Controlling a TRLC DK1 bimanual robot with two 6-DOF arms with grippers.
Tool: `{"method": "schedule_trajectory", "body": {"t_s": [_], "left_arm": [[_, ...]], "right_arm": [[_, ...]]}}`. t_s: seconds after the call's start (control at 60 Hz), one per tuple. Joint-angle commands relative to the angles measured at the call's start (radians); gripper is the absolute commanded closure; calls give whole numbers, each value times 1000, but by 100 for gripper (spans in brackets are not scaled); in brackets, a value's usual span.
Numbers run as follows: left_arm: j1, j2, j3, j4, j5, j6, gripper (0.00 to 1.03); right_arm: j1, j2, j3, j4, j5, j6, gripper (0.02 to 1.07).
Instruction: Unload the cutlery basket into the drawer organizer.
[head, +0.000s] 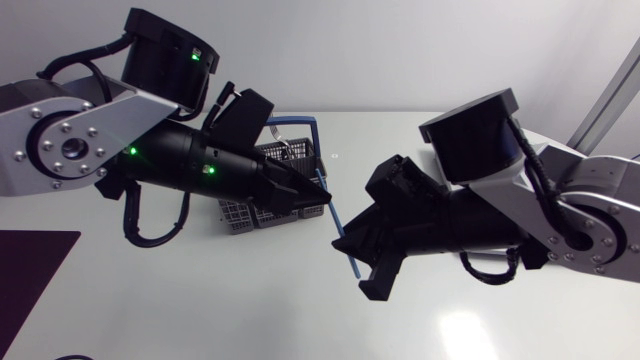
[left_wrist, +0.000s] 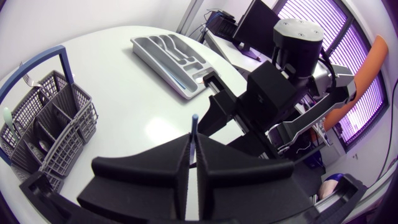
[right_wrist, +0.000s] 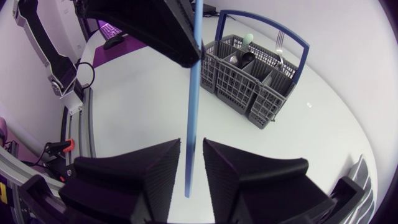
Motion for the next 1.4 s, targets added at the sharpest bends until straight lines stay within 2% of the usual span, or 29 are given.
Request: {"method": "schedule_trajectory", "body": {"t_s": [0.0, 0.183, 0.267, 0.35, 0.417, 0.433, 0.45, 0.55, 0.75, 0.867, 0.883, 0.917, 1.05, 1.233, 1.383], "left_arm": [[12, 18, 27, 6, 17, -15, 100], [15, 19, 28, 6, 24, -22, 100], [19, 18, 31, 4, 38, -28, 95], [21, 11, 33, 4, 38, -32, 80], [27, -2, 34, 3, 38, -32, 59], [27, -2, 34, 3, 38, -32, 58], [35, -9, 36, 1, 38, -32, 49], [71, -36, 34, 3, 38, -10, 33], [193, -87, 39, 33, 37, -4, 29], [275, -99, 30, 58, 9, 4, 29], [277, -99, 30, 58, 5, 8, 29], [282, -99, 13, 53, -58, 54, 29], [263, -102, -47, 56, -195, 174, 29], [269, -104, -148, 144, -279, 252, 29], [269, -102, -187, 190, -321, 277, 29]], "right_arm": [[18, 16, -10, 8, -8, 8, 98], [21, 31, -19, 8, -34, -4, 101], [22, 34, -19, 5, -34, -7, 101], [22, 38, -19, -1, -34, -4, 101], [22, 38, -22, -5, -34, -1, 101], [21, 36, -24, -6, -34, -1, 101], [15, 34, -27, -9, -34, -1, 101], [-19, 22, -38, -23, -33, -3, 101], [-151, 19, -67, -43, -33, -27, 101], [-297, 31, -67, -46, -56, -52, 101], [-308, 33, -65, -46, -57, -53, 101], [-412, 64, -47, -47, -79, -72, 101], [-604, 160, 31, -63, -97, -93, 101], [-849, 370, 234, -121, -105, -98, 101], [-924, 495, 341, -135, -83, -61, 101]]}}
